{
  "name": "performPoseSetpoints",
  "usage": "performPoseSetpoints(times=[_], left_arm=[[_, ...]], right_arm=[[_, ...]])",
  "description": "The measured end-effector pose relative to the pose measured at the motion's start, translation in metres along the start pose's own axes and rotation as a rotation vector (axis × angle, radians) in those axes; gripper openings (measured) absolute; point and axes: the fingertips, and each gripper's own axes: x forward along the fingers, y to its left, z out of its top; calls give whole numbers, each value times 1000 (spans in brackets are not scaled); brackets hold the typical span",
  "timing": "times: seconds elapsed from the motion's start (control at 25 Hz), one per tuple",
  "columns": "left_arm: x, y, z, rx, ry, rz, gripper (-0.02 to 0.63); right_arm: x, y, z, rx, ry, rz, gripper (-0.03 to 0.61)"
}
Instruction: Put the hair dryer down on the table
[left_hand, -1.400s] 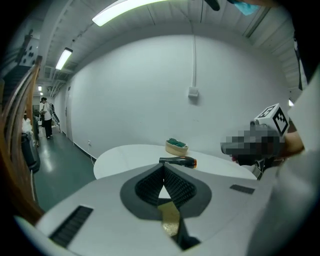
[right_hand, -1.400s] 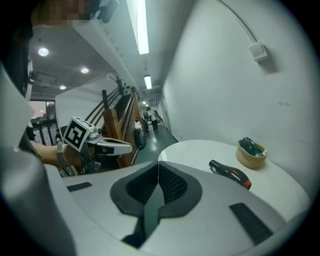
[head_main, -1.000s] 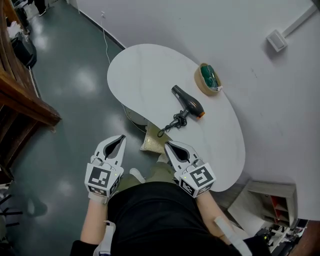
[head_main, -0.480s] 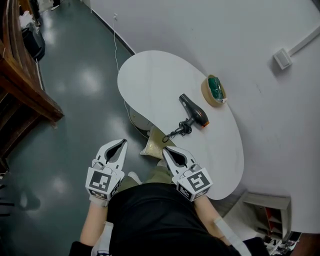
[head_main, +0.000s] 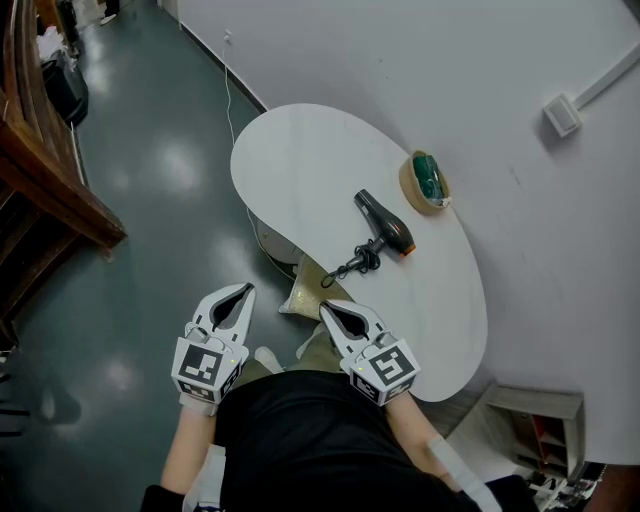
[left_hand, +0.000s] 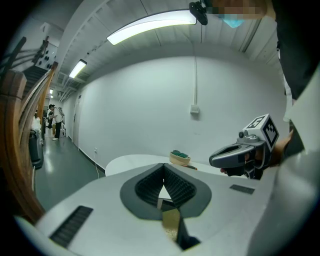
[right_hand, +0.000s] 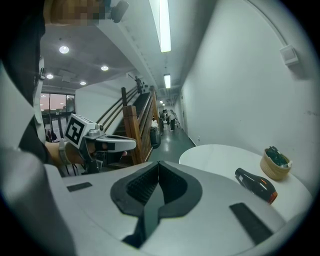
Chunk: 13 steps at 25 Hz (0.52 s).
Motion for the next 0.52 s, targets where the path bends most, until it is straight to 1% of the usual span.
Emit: performPoseSetpoints(times=[0.52], left_arm=[[5, -16, -11, -17, 37, -1, 11]], right_arm=[[-19, -15, -11, 58, -13, -14, 15]])
